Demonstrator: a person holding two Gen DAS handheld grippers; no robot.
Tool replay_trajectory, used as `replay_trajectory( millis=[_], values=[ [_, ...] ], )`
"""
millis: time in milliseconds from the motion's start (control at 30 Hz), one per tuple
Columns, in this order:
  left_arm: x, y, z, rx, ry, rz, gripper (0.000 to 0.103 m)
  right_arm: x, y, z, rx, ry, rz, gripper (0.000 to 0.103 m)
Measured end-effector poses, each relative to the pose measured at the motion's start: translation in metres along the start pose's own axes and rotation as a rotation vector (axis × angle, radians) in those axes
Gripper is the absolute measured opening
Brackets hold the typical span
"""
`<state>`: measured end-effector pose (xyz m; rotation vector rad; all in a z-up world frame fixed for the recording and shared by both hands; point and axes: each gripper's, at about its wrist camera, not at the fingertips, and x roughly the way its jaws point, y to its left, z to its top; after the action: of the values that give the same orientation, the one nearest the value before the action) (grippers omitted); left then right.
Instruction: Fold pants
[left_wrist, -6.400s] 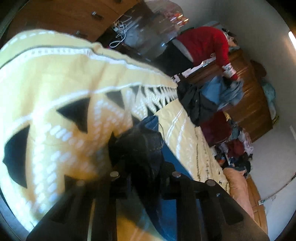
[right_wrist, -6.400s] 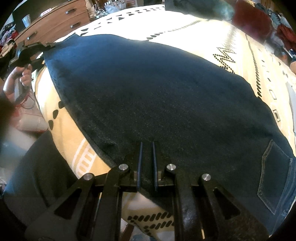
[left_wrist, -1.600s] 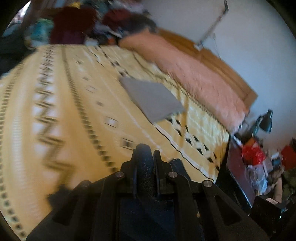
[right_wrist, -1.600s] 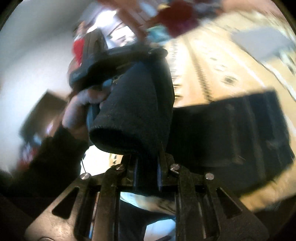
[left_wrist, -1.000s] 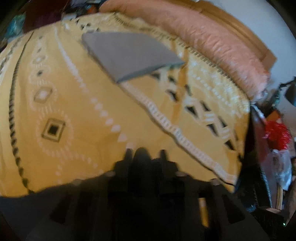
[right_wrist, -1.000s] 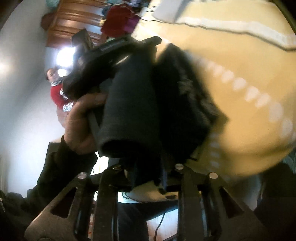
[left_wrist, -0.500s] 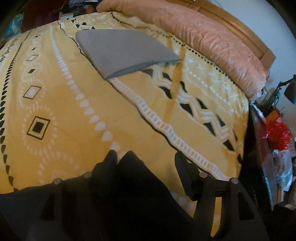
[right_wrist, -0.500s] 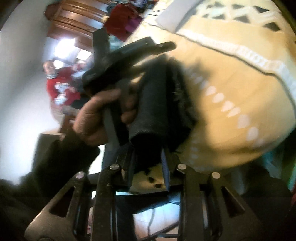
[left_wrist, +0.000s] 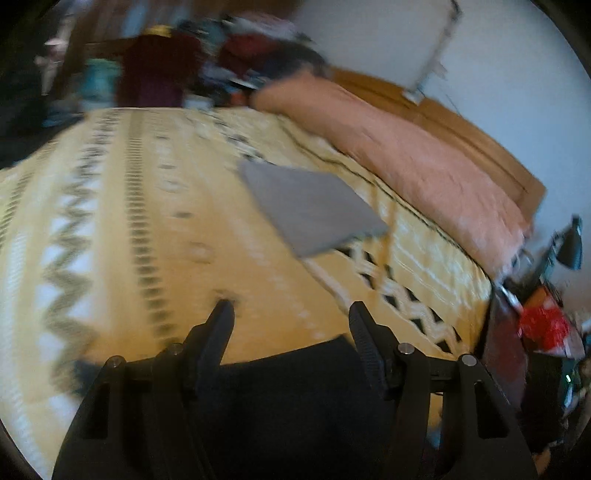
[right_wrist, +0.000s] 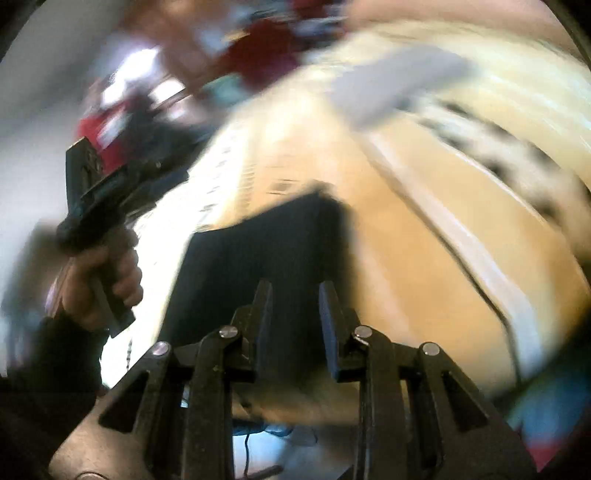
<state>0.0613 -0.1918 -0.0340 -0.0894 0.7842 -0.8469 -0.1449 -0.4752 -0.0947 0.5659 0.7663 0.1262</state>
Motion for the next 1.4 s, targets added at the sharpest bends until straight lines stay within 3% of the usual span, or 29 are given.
replay_trajectory(
  millis=[67, 133, 200, 300, 367, 433, 500, 600, 667, 833, 900, 1033, 1067, 1133, 1167, 1233, 1400],
  values=[
    [-0.029, 0.03, -0.01, -0.029, -0.002, 0.043, 0.066, 0.038, 0.015, 0.02, -0.145, 0.063, 0.081, 0.027],
    [-0.053, 0.062, -0.026, -0.071, 0.018, 0.076, 0.066, 0.069, 0.01, 0.021, -0.207, 0.138, 0.02, 0.024],
    [-0.068, 0.087, -0.044, -0.116, 0.044, 0.078, 0.066, 0.085, -0.014, 0.007, -0.19, 0.208, 0.007, 0.016],
    [-0.087, 0.118, -0.081, -0.179, 0.087, 0.096, 0.066, 0.067, -0.025, 0.005, -0.148, 0.171, 0.014, 0.017],
    [-0.09, 0.133, -0.103, -0.221, 0.125, 0.081, 0.066, 0.054, -0.026, 0.021, -0.064, 0.147, 0.05, 0.026],
    [-0.077, 0.143, -0.121, -0.267, 0.178, 0.034, 0.066, 0.053, -0.032, 0.04, 0.003, 0.126, 0.104, 0.041],
    [-0.062, 0.146, -0.131, -0.294, 0.208, -0.016, 0.066, 0.072, -0.044, 0.055, 0.055, 0.174, 0.114, 0.052],
    [-0.038, 0.148, -0.138, -0.314, 0.239, -0.053, 0.065, 0.101, -0.06, 0.056, 0.102, 0.283, 0.077, 0.052],
    [-0.027, 0.152, -0.142, -0.342, 0.246, -0.086, 0.065, 0.119, -0.072, 0.053, 0.152, 0.369, 0.114, 0.052],
    [-0.007, 0.149, -0.14, -0.349, 0.252, -0.216, 0.065, 0.135, -0.08, 0.057, 0.213, 0.435, 0.206, 0.052],
    [0.003, 0.143, -0.141, -0.307, 0.275, -0.21, 0.065, 0.139, -0.086, 0.058, 0.217, 0.456, 0.231, 0.052],
    [0.014, 0.134, -0.137, -0.276, 0.279, -0.193, 0.061, 0.141, -0.082, 0.057, 0.214, 0.443, 0.269, 0.052],
    [0.016, 0.131, -0.135, -0.267, 0.28, -0.182, 0.053, 0.139, -0.081, 0.056, 0.211, 0.43, 0.277, 0.048],
    [0.011, 0.129, -0.135, -0.259, 0.26, -0.168, 0.027, 0.134, -0.07, 0.052, 0.189, 0.397, 0.259, 0.035],
    [0.004, 0.129, -0.134, -0.268, 0.234, -0.184, 0.024, 0.127, -0.065, 0.052, 0.185, 0.375, 0.264, 0.029],
    [-0.013, 0.12, -0.129, -0.24, 0.19, -0.202, 0.02, 0.108, -0.051, 0.054, 0.192, 0.316, 0.32, 0.026],
    [-0.056, 0.118, -0.109, -0.207, 0.105, -0.2, 0.02, 0.088, 0.002, 0.068, 0.116, 0.25, 0.351, 0.024]
  ],
)
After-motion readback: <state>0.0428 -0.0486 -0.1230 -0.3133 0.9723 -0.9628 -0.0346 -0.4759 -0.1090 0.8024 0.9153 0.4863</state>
